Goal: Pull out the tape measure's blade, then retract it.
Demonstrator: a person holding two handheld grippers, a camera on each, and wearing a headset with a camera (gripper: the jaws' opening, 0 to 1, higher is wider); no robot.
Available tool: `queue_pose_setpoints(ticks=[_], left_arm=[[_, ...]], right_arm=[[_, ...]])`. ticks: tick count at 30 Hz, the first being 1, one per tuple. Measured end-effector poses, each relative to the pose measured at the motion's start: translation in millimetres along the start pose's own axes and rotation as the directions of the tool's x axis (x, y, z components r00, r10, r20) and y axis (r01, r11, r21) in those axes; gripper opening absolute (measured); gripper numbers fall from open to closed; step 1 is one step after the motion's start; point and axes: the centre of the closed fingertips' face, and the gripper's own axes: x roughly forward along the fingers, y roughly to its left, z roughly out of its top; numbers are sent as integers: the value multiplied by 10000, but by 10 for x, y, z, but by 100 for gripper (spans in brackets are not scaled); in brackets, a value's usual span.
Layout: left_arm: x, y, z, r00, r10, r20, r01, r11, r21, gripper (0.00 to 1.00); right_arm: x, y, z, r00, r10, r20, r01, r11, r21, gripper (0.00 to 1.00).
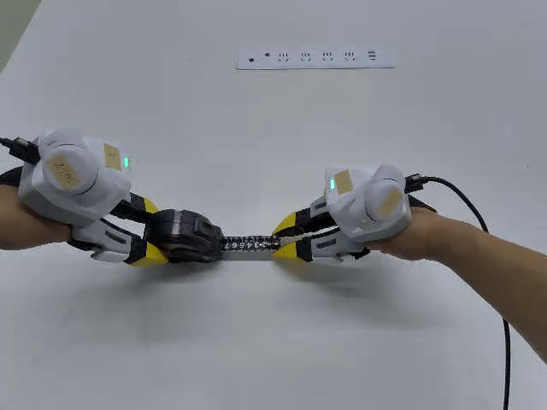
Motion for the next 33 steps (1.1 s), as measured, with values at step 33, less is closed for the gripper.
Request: queue_pose_setpoints(ticks=[33], left_arm=[[8, 0, 10, 10000, -27, 18, 27, 10000, -37, 28]], right_arm=[[-292, -37, -257, 9995, -68, -294, 71, 9999, 90, 12]])
